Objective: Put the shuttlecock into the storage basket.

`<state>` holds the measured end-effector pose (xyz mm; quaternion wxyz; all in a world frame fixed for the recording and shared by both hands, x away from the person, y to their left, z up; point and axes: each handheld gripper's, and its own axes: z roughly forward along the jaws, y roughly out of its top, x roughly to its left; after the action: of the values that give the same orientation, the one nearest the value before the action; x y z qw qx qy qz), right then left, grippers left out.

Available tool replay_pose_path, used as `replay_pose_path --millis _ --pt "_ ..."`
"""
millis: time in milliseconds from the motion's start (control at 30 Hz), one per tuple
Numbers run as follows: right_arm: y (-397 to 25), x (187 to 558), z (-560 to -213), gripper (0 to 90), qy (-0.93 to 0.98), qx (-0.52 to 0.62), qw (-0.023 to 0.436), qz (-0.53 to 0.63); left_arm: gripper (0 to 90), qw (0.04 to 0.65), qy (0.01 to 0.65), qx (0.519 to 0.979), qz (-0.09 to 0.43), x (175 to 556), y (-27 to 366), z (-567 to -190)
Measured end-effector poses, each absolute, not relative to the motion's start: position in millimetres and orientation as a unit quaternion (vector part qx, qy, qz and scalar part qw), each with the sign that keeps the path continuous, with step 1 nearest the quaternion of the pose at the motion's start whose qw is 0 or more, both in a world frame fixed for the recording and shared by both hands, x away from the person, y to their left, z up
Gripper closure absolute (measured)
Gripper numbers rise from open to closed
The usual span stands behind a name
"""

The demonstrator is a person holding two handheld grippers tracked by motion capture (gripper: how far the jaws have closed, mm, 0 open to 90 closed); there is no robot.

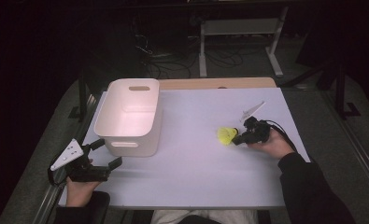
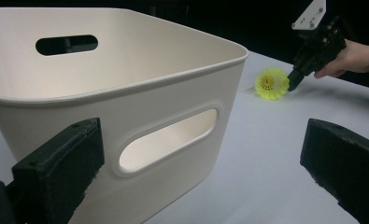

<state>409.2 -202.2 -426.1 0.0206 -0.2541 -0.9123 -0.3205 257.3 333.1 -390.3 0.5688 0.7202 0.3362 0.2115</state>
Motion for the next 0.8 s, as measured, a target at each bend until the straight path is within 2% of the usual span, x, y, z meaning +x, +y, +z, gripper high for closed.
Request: replay_pose_path --millis 267,800 --pt "-183 421 -409 88.9 -0.923 -0.239 0.015 -0.302 0.0 0.568 0.334 0.722 0.211 257 334 -390" --pt "-178 437 -414 88.9 -0.921 -0.247 0.007 -0.300 0.0 0.569 0.333 0.722 0.210 257 333 -390"
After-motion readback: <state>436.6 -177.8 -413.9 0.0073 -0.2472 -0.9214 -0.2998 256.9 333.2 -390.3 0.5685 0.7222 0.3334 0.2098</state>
